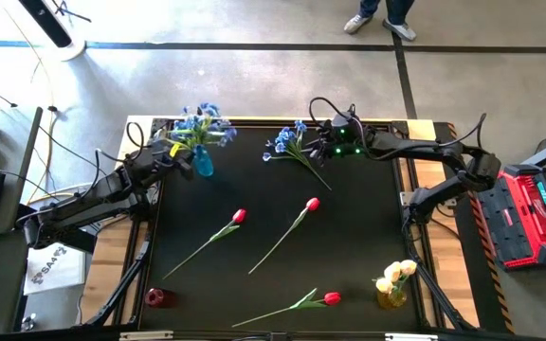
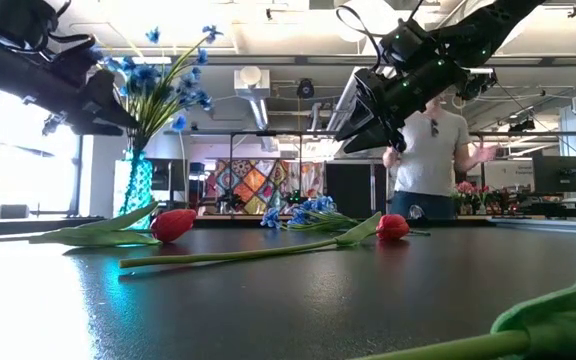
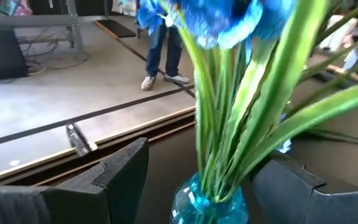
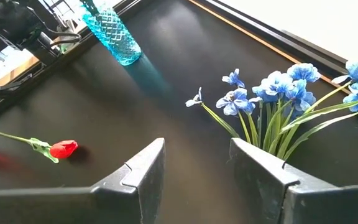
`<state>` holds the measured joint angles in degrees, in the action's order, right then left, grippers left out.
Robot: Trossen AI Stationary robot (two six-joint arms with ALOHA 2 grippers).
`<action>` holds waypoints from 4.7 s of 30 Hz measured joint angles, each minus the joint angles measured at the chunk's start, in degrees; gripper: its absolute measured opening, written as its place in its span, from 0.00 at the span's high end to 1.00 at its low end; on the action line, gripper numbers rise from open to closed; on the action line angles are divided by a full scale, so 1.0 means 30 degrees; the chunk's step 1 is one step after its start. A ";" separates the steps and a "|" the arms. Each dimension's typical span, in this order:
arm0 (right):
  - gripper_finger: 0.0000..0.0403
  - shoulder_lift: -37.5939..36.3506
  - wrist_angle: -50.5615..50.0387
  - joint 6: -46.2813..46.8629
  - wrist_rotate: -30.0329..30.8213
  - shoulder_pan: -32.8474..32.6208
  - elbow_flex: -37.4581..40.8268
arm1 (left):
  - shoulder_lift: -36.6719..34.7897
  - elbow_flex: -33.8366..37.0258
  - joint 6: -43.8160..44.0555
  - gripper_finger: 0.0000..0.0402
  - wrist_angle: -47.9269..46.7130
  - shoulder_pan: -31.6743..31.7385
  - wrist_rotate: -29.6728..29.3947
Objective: Sort flowers into vase by color
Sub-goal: Put the bottom blue flowers into the blue vase, then put the blue flowers into the blue vase
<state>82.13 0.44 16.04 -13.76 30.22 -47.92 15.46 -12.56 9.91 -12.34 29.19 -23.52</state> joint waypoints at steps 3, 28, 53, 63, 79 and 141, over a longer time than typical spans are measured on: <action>0.58 0.0000 -0.0010 0.0055 -0.0077 0.0000 0.0000 | 0.0000 -0.0014 -0.0007 0.38 0.0226 0.0000 0.0403; 0.58 0.0000 -0.0134 0.0364 -0.1023 0.0007 0.0000 | 0.0000 -0.0487 -0.0386 0.30 -0.1868 0.0000 0.0909; 0.56 0.0396 -0.5879 0.0318 0.0122 -0.0117 0.0015 | 0.0301 -0.4361 0.3435 0.30 -0.6124 -0.0015 0.4169; 0.38 0.1654 -0.6191 -0.0632 -0.0196 -0.0787 0.0015 | 0.2287 -0.5485 0.6409 0.30 -1.1020 -0.0619 0.7646; 0.62 0.6093 -0.1695 -0.0344 0.2722 -0.0393 -0.0044 | 0.2798 -0.5463 1.3357 0.30 -1.4185 -0.1144 0.9453; 1.00 -0.1661 -0.2650 0.3598 0.0619 -0.5961 0.0000 | 1.3629 -0.5449 2.0772 0.40 0.5071 -1.4896 0.3876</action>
<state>77.14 -7.52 26.84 -11.91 12.33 -47.92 56.35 -28.91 72.23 2.87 -15.50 -11.89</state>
